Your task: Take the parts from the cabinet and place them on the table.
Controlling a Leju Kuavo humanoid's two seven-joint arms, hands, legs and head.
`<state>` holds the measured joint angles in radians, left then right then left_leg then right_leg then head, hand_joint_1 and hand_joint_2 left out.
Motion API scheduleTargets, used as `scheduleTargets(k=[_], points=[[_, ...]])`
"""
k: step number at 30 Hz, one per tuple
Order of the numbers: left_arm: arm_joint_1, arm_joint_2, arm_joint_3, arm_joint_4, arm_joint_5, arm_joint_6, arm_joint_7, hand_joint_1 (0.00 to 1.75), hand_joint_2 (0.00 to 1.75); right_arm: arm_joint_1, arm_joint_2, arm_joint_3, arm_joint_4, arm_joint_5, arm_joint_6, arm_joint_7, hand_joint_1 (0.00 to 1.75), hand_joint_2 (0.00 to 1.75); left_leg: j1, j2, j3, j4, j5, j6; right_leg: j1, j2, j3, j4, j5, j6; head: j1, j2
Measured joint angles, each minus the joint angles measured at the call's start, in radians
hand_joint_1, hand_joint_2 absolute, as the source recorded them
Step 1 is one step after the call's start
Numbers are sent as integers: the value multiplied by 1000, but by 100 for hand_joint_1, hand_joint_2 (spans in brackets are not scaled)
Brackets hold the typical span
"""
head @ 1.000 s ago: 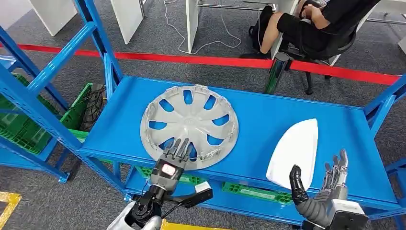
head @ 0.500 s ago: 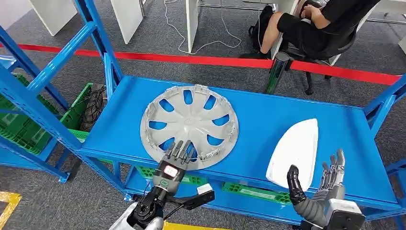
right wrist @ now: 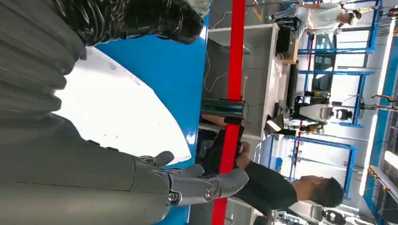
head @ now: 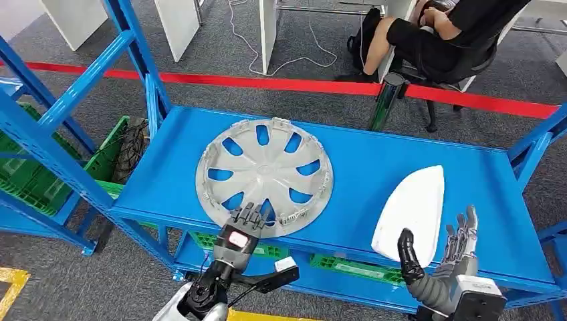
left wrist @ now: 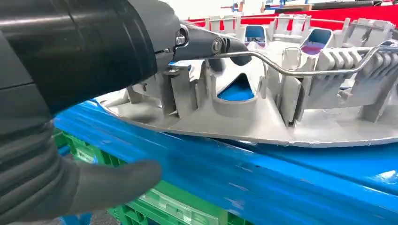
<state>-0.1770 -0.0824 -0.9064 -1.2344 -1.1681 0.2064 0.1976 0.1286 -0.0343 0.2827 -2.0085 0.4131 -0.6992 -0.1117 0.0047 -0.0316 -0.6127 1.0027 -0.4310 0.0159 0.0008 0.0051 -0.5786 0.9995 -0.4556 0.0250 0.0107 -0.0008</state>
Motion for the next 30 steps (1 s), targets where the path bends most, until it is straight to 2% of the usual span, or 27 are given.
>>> scheduleTargets(k=[10, 22, 30], points=[[-5, -11, 9, 13, 18, -19, -4, 175, 175, -6, 0, 10, 0, 0, 0, -7, 0, 175, 0, -1, 1, 0, 0, 0, 0, -1, 2, -1, 0, 1, 1, 0], [-5, -11, 8, 15, 25, -4, 2, 175, 175, -2, 0, 10, 0, -1, 0, -23, 0, 175, 0, -1, 3, 0, 1, 1, 0, 0, 3, 0, 2, 1, 0, 0], [-3, -5, 5, 1, 85, -2, 0, 175, 175, 3, 0, 10, 0, 0, 0, -31, 0, 175, 0, -1, 3, 0, 1, 1, 0, 0, 3, 0, 1, 1, 0, 0]])
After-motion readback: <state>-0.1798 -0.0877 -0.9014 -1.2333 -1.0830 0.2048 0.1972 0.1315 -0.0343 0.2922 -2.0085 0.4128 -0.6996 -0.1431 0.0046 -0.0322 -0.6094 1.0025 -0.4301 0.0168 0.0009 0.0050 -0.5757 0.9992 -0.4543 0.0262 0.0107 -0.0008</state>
